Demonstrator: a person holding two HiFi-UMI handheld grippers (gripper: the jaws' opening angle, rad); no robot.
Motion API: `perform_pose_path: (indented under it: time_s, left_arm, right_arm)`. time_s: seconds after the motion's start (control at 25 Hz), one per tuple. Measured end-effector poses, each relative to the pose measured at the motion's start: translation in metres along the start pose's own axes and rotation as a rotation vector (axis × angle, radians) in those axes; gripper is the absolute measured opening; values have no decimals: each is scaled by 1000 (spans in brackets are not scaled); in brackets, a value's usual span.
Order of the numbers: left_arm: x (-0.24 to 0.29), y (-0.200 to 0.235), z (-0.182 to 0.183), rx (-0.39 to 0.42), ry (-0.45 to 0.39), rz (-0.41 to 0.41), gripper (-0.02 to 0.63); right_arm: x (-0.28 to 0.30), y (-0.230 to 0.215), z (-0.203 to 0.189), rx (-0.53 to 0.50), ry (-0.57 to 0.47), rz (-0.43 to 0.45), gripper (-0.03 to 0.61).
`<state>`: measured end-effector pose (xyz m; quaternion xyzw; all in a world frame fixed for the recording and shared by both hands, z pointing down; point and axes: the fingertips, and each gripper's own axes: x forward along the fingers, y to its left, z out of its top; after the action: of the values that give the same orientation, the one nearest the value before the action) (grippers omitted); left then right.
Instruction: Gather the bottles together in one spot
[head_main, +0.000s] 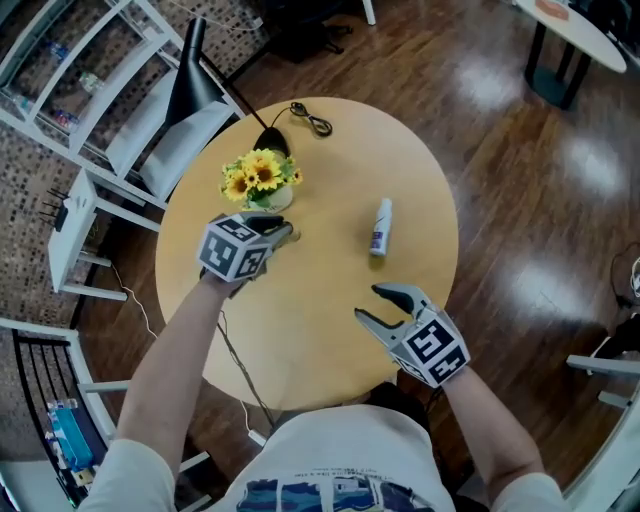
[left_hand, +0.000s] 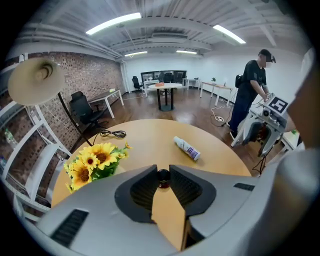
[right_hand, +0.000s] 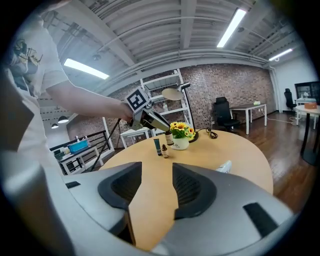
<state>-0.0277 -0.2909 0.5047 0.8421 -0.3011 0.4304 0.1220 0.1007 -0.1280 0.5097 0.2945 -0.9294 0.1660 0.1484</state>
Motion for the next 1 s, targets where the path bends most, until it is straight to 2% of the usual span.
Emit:
perform_pose_path:
  time_s: [0.4,1.0]
  left_arm:
    - [50,38,-41,0,125,36,75]
    - [85,51,-58,-36,167,65,75]
  right_arm:
    - [-10,-11,-15,41,28,-31,219]
    - [-13,-20,-26,62,51,-75,218]
